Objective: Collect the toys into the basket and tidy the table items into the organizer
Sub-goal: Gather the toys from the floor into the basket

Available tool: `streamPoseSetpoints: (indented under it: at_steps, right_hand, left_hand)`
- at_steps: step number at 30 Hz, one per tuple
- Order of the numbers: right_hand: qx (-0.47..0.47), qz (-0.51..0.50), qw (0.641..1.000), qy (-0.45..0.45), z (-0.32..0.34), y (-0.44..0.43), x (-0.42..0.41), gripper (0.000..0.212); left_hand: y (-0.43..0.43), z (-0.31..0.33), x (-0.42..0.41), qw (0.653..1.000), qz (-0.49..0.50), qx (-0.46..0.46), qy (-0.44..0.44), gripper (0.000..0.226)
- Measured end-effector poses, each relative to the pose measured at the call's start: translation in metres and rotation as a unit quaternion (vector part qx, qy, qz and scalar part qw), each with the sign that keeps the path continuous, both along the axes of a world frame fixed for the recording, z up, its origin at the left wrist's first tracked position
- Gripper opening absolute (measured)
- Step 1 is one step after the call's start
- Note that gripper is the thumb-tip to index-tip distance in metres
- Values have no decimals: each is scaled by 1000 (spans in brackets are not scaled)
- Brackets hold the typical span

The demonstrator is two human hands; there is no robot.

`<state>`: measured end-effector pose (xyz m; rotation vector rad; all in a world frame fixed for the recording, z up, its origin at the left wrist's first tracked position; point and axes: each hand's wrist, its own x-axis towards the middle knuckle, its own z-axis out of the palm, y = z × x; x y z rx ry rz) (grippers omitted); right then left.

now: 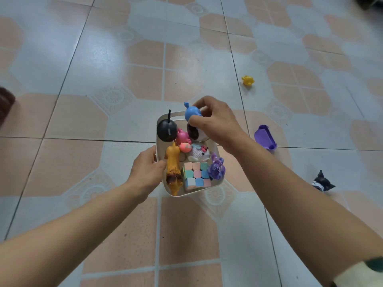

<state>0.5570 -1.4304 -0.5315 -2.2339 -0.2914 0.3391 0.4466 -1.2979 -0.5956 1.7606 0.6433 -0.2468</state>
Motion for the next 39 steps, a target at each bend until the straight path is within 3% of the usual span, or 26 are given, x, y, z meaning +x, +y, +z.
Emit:
streamPoseSetpoints:
  at_steps: [3, 5, 13, 17, 22, 30, 35, 39]
  right_hand:
    - [25, 3, 1000, -3, 2, 0, -1, 42]
    - [12, 4, 999, -32, 3, -1, -2, 40]
    - [-159, 32, 966, -201, -19, -10, -4, 38]
    - [-216, 47, 945, -241, -28, -16, -1, 41]
    - [-201, 40, 951, -231, -23, -43, -1, 54]
    - [-152, -123, 961, -196, -12, -170, -7, 23]
    - [-215, -237, 937, -139, -34, -267, -16, 19]
    - [-320, -288, 902, 10, -64, -327, -24, 34]
  left_hand:
    - [-5, 2, -1, 1000, -11, 0, -7, 13]
    - [-8, 4, -1, 1000, -16, -4, -12, 9]
    - [-16, 8, -2, 999, -32, 6, -29, 16]
    - [-24, 10, -1, 999, -43, 0, -29, 16]
    - [-40, 13, 4, 998, -53, -11, -28, 12]
    - [-89, 16, 22, 996, -80, -34, -10, 9]
    - [-141, 9, 29, 992, -118, -44, -5, 11]
    - [-180, 2, 31, 987, -148, -54, 7, 13]
